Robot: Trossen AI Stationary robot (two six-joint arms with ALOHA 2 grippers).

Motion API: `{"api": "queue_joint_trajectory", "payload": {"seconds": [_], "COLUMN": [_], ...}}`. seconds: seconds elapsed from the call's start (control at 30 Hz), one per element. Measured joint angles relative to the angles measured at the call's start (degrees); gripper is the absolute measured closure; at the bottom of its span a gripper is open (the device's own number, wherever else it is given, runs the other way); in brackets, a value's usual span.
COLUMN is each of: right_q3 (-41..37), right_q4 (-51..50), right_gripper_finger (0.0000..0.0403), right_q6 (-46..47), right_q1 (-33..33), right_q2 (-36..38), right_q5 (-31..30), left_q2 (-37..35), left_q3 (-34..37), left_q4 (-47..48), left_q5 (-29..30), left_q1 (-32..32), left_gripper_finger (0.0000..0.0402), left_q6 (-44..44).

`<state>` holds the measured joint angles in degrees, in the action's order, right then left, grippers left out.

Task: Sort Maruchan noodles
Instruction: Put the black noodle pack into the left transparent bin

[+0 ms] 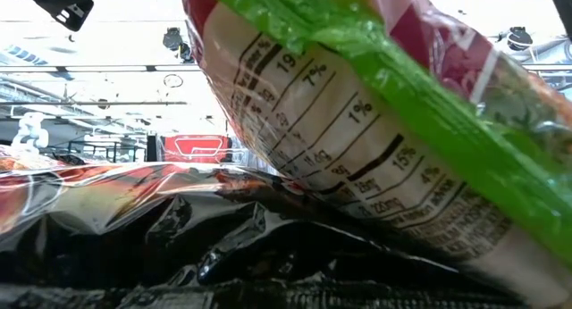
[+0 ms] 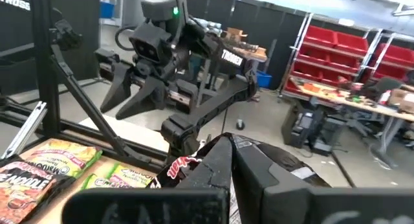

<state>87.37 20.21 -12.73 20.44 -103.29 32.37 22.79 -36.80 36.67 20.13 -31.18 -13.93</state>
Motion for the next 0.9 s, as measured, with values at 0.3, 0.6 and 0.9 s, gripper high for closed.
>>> {"api": "queue_joint_trajectory", "payload": {"seconds": [0.3,0.6,0.9], "right_q3": [4.91,5.05,5.05], "right_q4": [1.16,3.94,8.71], "right_gripper_finger": [0.0403,0.0403,0.0403], "right_q6": [0.0,-0.1,0.28], "right_q1": [2.85,5.34,5.8], "right_q2": [-6.89,-12.71,-17.73], "right_q5": [6.06,10.07,12.93], "left_q2": [0.0,0.02,0.02], "left_q3": [0.0,0.0,0.0], "left_q4": [0.02,0.16,0.91], "left_q5": [-0.76,-0.78,-0.78], "left_q1": [0.0,0.02,0.0], "left_gripper_finger": [0.0279,0.0279,0.0279], "left_q6": [0.53,1.99,2.42]}}
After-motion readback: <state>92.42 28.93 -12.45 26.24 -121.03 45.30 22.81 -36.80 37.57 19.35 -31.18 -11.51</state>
